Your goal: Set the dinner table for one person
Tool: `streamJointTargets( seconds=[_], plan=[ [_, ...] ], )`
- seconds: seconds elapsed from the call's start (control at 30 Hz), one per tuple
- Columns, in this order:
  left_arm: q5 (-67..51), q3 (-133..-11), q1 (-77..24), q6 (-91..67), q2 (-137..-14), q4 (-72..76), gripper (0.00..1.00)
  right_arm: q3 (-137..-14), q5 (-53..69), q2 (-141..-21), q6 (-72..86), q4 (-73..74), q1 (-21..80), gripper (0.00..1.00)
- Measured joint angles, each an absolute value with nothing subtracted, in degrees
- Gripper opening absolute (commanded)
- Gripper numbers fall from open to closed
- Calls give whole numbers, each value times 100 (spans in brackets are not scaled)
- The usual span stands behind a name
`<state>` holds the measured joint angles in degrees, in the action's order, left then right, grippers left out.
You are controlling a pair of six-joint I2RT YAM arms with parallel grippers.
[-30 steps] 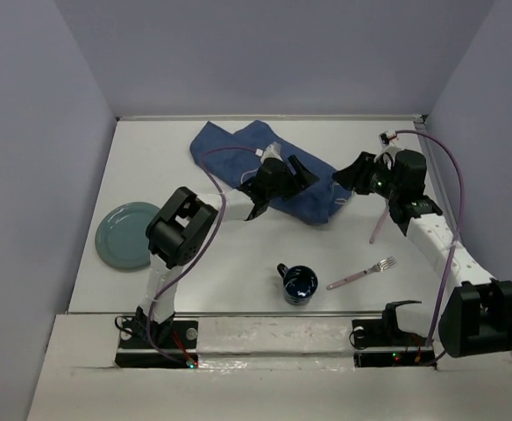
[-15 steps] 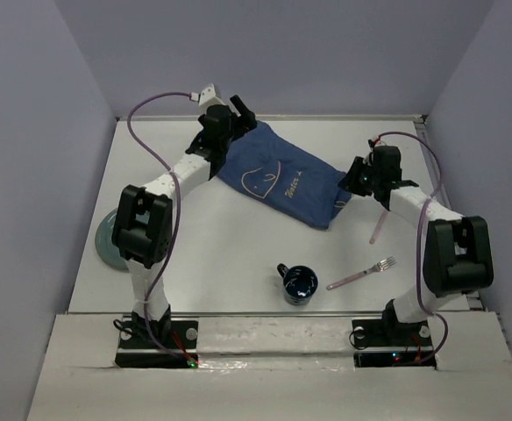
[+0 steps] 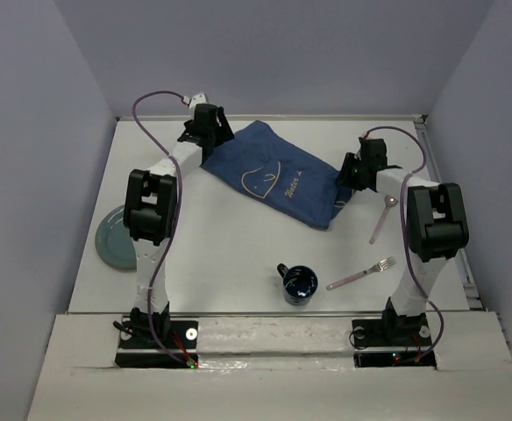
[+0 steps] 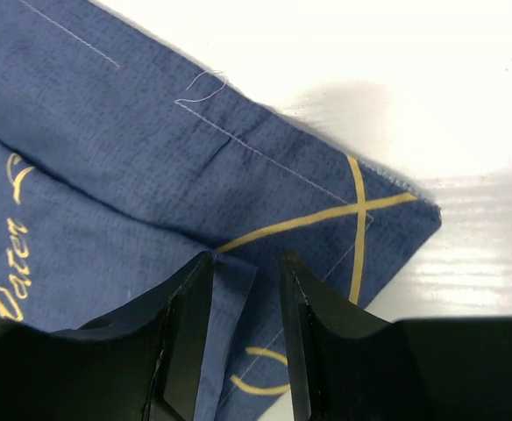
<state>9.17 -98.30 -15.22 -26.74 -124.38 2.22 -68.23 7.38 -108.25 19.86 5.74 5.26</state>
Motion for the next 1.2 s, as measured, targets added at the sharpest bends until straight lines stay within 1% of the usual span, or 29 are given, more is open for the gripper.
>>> streamJointTargets(
  seconds=[0.2, 0.27, 0.3, 0.37, 0.47, 0.57, 0.7, 0.8, 0.83, 0.87, 0.9, 0.93, 1.13, 1.17, 1.2],
  plan=[
    [921, -10033, -1538, -2519, -12438, 231, 82, -6991, 952, -11155, 1909, 607, 526, 42],
    [921, -10064, -1538, -2491, -12438, 233, 82, -7035, 1037, -11161, 1879, 604, 523, 40],
    [921, -10066, -1535, -2486, -12438, 235, 82, -7054, 1096, -11166, 1859, 602, 523, 37],
    [919, -10066, -1529, -2484, -12440, 231, 81, -7074, 1188, -11168, 1831, 602, 523, 36],
    [919, -10066, -1525, -2484, -12457, 228, 81, -7074, 1328, -11168, 1793, 604, 523, 37],
    [915, -10114, -1490, -2484, -12501, 215, 81, -7067, 1426, -11168, 1772, 600, 523, 41],
    [919, -10254, -1450, -2469, -12558, 158, 79, -7057, 1577, -11168, 1745, 600, 489, 40],
    [941, -10495, -1437, -2423, -12669, 54, 77, -7057, 1671, -11168, 1726, 598, 482, 18],
    [954, -10593, -1426, -2399, -12720, 8, 77, -7057, 1697, -11168, 1699, 600, 482, 13],
    [965, -10711, -1422, -2375, -12774, -49, 77, -7052, 1715, -11168, 1717, 600, 482, 10],
    [976, -10790, -1415, -2353, -12835, -71, 77, -7043, 1734, -11168, 1697, 596, 473, 1],
    [1004, -10897, -1413, -2316, -12897, -141, 77, -7039, 1750, -11168, 1708, 600, 464, 0],
    [1127, -11382, -1413, -2189, -13292, -460, 77, -6879, 1774, -11015, 1719, 598, 438, 0],
    [1142, -11454, -1413, -2176, -13349, -497, 76, -6831, 1776, -10940, 1730, 602, 438, 0],
    [1166, -11544, -1413, -2163, -13430, -563, 73, -6777, 1780, -10833, 1734, 598, 438, 0]
  ],
)
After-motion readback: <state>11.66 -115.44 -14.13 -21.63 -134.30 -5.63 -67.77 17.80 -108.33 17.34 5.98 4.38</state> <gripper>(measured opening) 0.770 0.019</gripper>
